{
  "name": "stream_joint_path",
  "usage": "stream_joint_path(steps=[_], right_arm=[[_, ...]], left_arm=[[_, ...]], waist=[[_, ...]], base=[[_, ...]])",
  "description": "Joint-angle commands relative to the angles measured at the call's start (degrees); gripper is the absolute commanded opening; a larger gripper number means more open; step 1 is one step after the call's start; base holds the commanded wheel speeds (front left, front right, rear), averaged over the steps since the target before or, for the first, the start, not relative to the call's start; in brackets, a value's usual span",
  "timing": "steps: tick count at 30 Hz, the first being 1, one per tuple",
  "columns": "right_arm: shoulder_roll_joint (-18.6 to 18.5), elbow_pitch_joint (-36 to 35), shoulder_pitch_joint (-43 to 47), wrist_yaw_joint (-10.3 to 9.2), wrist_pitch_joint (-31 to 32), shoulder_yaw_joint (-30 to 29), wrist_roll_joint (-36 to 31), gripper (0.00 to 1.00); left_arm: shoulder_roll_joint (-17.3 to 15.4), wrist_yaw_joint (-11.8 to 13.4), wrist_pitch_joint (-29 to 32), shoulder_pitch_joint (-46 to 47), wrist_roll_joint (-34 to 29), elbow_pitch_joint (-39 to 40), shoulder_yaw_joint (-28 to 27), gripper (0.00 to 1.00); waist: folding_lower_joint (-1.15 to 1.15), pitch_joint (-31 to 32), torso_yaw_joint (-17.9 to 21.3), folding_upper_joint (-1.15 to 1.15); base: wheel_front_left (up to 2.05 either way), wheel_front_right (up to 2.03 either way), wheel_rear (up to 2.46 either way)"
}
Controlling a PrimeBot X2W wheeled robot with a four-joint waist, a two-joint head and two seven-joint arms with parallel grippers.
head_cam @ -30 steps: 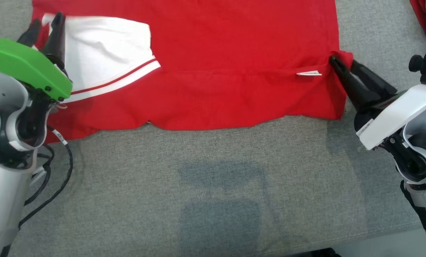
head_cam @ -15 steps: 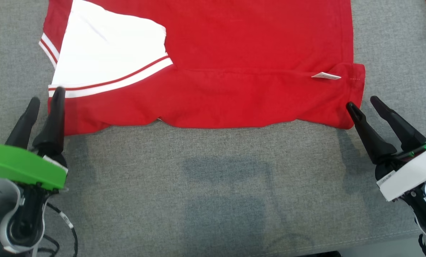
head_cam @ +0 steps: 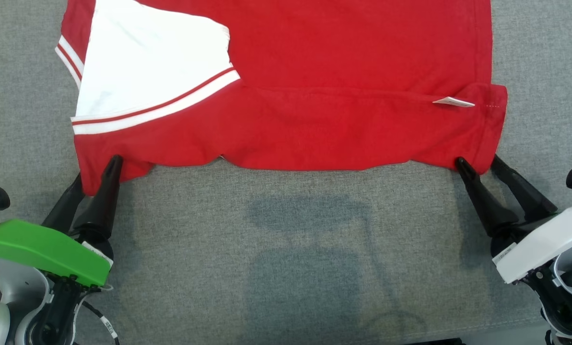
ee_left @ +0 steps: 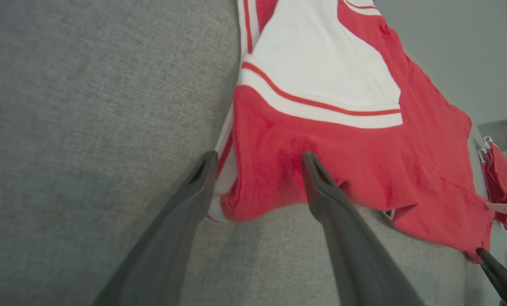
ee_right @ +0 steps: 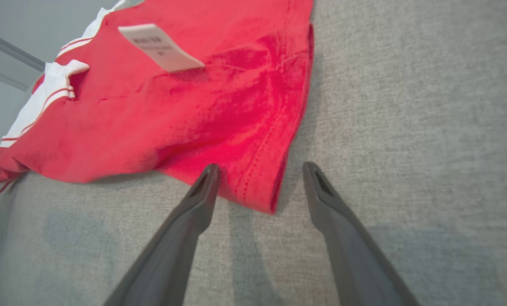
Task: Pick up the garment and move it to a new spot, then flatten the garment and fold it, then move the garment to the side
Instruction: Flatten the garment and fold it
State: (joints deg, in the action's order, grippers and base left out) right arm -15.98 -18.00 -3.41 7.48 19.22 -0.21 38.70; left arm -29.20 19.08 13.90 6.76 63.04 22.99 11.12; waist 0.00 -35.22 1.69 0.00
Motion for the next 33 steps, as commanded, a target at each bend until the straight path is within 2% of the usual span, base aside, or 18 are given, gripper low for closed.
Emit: stream_joint_path(steps=[1, 10, 14, 15, 16, 17, 18, 21, 24, 29, 33], right_arm=[[0.4, 0.8, 1.0, 0.02, 0.5, 0.5, 0.6, 1.0], [0.6, 2.7, 0.2, 0.02, 1.1, 1.7, 1.8, 1.0], [0.4, 2.6, -0.1, 0.02, 1.7, 1.6, 2.6, 1.0], [0.4, 2.7, -0.3, 0.02, 2.0, 1.8, 2.9, 1.0], [0.4, 2.8, -0.7, 0.02, 2.3, 2.2, 3.5, 0.7], [0.4, 3.0, -1.1, 0.02, 2.7, 2.6, 4.2, 0.35], [0.1, 3.2, -1.7, 0.02, 2.9, 2.7, 4.7, 0.0], [-1.7, 3.3, -3.2, 0.02, 4.1, 3.2, 6.9, 0.0], [-5.3, 2.0, -4.7, 0.02, 5.6, 2.3, 10.7, 0.0], [-11.3, 0.7, -5.2, 0.02, 9.9, 0.0, 18.0, 0.0], [-14.5, 1.3, -4.4, 0.02, 15.4, -3.8, 24.2, 0.0]], left_arm=[[-0.6, -0.5, 0.6, -0.1, 0.4, 0.5, 0.2, 1.0], [-1.5, 0.0, 2.0, -0.5, 1.3, -1.0, -0.3, 1.0], [-1.4, -0.9, 2.4, -0.3, 2.2, -3.1, -0.4, 1.0], [-1.5, -1.2, 2.7, 0.1, 2.2, -3.7, 0.0, 0.43], [-1.4, -1.6, 2.7, 0.5, 2.3, -4.3, 0.1, 0.09], [-1.5, -2.3, 2.7, 1.0, 2.3, -4.6, 0.4, 0.0], [-1.6, -2.9, 2.9, 1.3, 2.4, -5.0, 0.6, 0.0], [-2.7, -4.7, 3.3, 2.1, 2.9, -5.4, 0.1, 0.0], [-4.5, -5.9, 4.3, 2.2, 3.8, -4.4, -1.1, 0.0], [-7.3, -6.5, 6.5, 0.6, 5.4, -1.8, -3.0, 0.0], [-8.4, -6.6, 8.4, -0.9, 7.5, 1.3, -3.7, 0.0]], waist=[[0.0, 0.0, 0.1, 0.0], [0.0, 0.6, 0.3, 0.0], [0.0, 0.5, 0.4, 0.0], [0.0, 0.4, 0.4, 0.0], [0.0, 0.4, 0.5, 0.0], [0.0, 0.4, 0.5, 0.0], [0.0, 0.4, 0.6, 0.0], [0.0, 0.7, 0.6, 0.0], [0.0, 1.4, 0.4, 0.0], [0.0, 3.1, 0.7, 0.0], [0.0, 4.2, 0.6, 0.0]], base=[[0.0, 0.0, 0.0], [0.0, 0.0, 0.0], [0.0, 0.0, 0.0], [0.0, 0.0, 0.0], [0.0, 0.0, 0.0], [0.0, 0.0, 0.0], [0.0, 0.0, 0.0], [0.0, 0.0, 0.0], [0.0, 0.0, 0.0], [0.0, 0.0, 0.0], [0.0, 0.0, 0.0]])
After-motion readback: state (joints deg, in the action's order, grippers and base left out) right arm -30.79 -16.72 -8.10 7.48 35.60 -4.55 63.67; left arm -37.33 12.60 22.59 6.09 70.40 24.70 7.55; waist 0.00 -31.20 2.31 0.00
